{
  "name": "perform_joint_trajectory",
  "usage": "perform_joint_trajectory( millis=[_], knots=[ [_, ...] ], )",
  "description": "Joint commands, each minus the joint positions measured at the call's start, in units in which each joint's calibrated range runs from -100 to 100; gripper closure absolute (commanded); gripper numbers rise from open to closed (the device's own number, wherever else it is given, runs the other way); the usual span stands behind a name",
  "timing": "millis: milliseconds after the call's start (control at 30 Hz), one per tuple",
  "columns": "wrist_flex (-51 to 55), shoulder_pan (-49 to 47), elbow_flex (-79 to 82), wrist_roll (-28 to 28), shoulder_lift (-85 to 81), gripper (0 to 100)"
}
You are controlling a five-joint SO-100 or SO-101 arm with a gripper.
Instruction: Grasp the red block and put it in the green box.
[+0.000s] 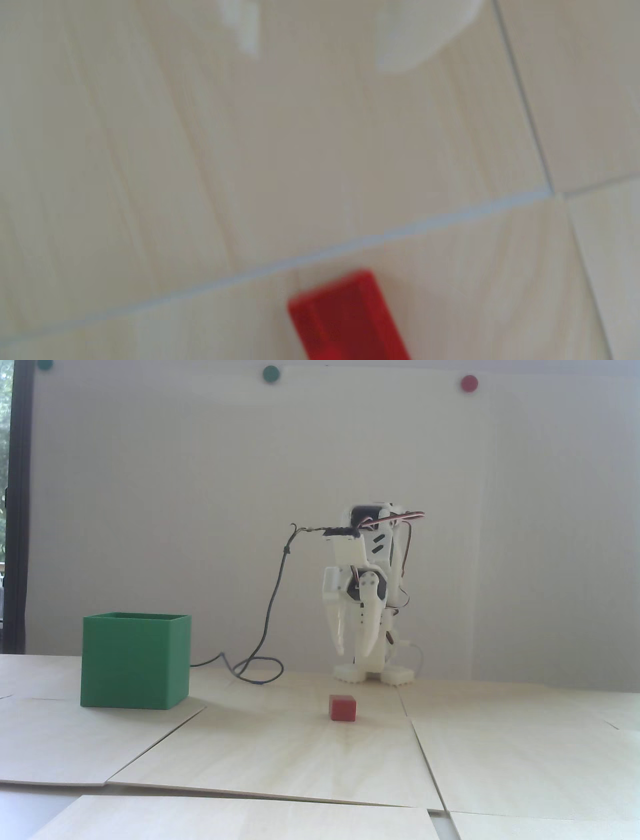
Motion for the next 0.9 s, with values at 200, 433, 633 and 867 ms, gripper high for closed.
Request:
perform_joint_trajectory(
  millis=[200,433,633,867],
  knots=[
    [-1.16,0.33,-19.18,-0.05,15.68,88],
    [-0.82,-0.07,-29.74,0.37,24.76,88],
    [-0.82,-0.23,-33.64,0.48,28.39,88],
    [0.7,-0.23,-33.64,2.04,28.55,88]
  ],
)
